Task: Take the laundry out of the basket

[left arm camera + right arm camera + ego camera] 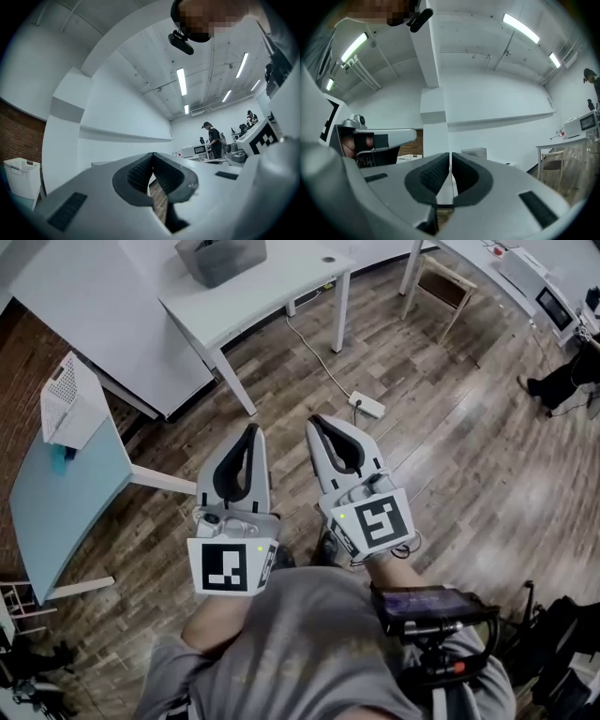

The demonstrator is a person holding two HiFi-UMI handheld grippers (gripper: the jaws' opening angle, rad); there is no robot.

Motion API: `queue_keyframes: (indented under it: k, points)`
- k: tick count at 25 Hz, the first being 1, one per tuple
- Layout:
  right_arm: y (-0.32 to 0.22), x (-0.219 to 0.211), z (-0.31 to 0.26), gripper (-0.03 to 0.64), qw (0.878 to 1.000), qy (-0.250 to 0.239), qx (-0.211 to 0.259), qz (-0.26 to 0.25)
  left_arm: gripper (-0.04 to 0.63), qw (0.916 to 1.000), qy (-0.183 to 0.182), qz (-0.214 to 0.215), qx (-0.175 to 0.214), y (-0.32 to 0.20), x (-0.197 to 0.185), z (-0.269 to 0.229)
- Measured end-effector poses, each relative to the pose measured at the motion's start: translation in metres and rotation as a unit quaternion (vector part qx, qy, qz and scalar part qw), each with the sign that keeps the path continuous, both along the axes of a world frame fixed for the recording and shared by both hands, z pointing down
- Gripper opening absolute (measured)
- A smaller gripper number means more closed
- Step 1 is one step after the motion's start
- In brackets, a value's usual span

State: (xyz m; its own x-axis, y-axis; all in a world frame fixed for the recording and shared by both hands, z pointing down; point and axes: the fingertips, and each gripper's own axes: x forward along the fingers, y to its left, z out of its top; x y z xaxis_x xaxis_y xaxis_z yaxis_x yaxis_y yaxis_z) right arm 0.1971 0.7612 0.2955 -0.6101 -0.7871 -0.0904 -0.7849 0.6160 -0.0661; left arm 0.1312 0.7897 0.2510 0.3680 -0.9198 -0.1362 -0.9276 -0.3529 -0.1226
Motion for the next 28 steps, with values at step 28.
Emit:
queue_keyframes:
  k: [28]
  points:
    - [-0.203, -0.098, 0.025, 0.009, 0.999, 0.019, -0.027, -0.035, 0.008, 0.9988, 0.044, -0.020, -0.012, -0.192, -0.095, 0.025]
